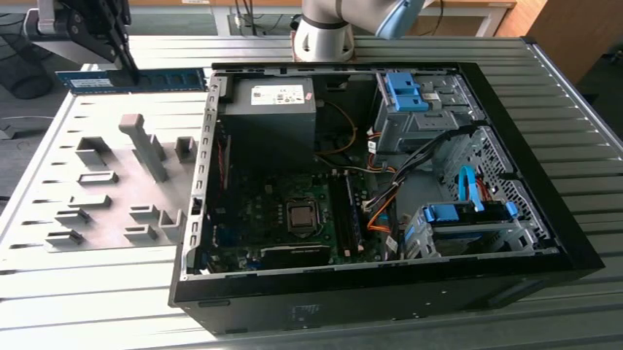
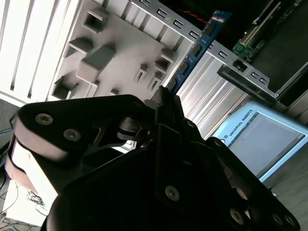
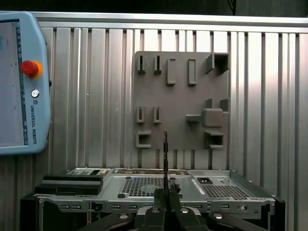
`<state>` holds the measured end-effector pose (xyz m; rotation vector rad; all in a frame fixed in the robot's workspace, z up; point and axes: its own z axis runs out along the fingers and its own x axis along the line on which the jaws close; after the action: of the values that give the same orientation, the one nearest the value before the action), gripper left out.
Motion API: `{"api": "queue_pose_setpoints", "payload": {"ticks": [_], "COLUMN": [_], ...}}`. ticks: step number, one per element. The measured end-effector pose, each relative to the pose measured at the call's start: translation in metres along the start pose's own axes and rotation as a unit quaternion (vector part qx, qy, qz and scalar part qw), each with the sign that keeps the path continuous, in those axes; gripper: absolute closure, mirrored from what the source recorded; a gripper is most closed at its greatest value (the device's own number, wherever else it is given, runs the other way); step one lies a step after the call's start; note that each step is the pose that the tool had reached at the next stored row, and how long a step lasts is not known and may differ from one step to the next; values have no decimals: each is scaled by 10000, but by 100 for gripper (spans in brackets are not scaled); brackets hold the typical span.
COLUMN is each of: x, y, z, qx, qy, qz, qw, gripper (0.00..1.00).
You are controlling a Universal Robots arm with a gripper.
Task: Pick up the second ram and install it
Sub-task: 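Pick up the second ram and move it above second insertion slot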
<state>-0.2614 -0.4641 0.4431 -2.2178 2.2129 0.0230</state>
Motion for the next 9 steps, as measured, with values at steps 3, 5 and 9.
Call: {"api": "queue_pose_setpoints", "payload": {"ticks": [3,5,9], "x": [0,0,0], "y": [-66,-111,-203], "z": [0,0,-1], "qx": [1,0,0], "qy": [0,0,0], "qz": [0,0,0], "qw": [10000,10000,10000], "gripper": [86,86,86]}}
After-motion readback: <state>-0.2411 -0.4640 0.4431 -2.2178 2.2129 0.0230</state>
